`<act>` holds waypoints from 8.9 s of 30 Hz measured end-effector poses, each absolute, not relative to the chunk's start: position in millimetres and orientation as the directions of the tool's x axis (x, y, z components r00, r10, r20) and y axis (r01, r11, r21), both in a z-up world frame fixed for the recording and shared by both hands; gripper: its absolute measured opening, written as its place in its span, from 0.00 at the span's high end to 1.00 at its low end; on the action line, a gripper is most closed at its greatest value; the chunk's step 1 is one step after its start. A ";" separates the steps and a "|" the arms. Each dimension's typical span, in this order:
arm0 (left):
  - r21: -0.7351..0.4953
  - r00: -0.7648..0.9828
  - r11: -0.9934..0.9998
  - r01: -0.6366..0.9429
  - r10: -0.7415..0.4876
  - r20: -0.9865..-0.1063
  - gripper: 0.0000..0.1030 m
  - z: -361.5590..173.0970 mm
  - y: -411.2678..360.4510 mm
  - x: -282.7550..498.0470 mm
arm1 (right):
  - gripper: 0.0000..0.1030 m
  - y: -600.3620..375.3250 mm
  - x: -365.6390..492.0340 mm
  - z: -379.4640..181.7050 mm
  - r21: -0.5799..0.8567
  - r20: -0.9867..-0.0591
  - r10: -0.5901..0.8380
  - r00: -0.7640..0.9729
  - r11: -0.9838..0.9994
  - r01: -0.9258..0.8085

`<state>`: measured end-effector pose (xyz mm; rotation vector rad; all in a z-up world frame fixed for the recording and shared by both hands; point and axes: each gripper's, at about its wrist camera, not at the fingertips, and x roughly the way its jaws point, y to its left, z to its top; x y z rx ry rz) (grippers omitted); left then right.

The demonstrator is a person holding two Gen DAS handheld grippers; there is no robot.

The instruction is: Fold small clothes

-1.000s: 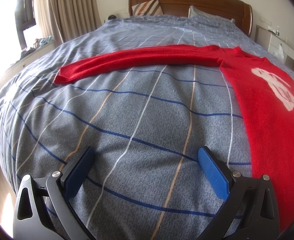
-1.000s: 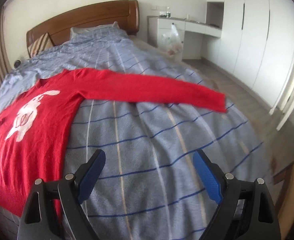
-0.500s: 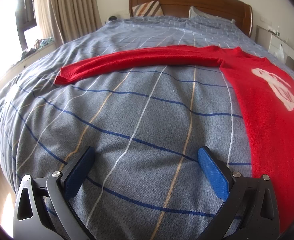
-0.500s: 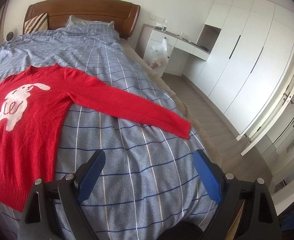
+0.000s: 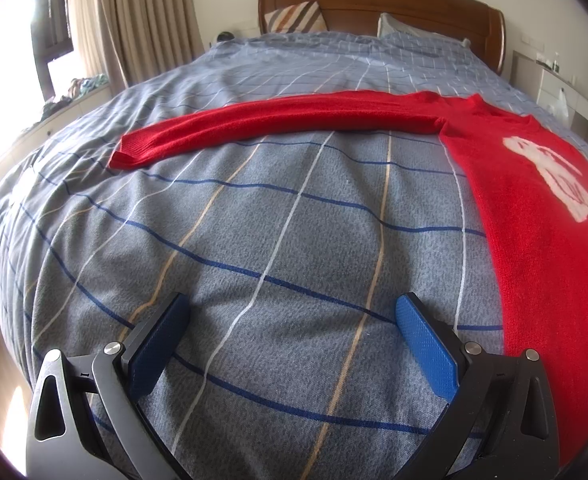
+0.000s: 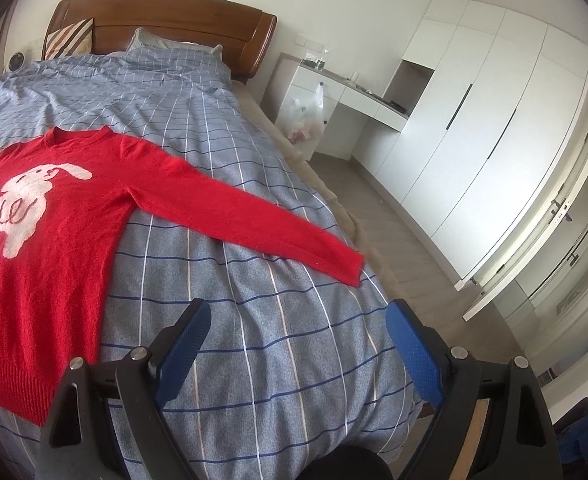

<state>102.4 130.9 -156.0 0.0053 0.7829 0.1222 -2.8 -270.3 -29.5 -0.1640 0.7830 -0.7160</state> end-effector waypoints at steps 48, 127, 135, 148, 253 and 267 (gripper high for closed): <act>0.052 0.715 0.992 -0.115 0.119 -0.689 0.01 -155.0 128.6 98.9 | 0.96 -410.2 190.7 32.4 0.636 -0.478 0.156 0.864 0.740 0.218; -0.164 0.459 0.827 0.537 -0.450 -0.766 0.45 -18.9 -158.1 282.4 | 0.21 -323.3 60.1 -161.7 0.046 -0.641 -0.104 0.761 0.984 0.174; -0.138 0.392 0.802 0.582 -0.425 -0.816 0.23 -74.4 -116.6 183.9 | 0.21 -324.0 59.6 -161.6 0.047 -0.639 -0.103 0.762 0.984 0.173; -0.051 0.670 0.981 0.190 -0.167 -0.723 0.10 -71.3 85.7 88.7 | 0.21 -310.9 40.5 -120.5 0.043 -0.692 -0.183 0.698 0.955 0.294; -0.293 0.500 0.938 0.184 -0.346 -0.794 0.26 -138.1 86.9 55.2 | 0.30 -245.4 -26.5 -141.9 0.565 -0.693 0.428 0.580 0.822 0.067; -0.352 0.443 0.914 0.200 -0.405 -0.800 0.98 -132.3 86.5 45.9 | 0.96 -250.4 -15.6 -155.6 0.540 -0.738 0.409 0.536 0.835 0.107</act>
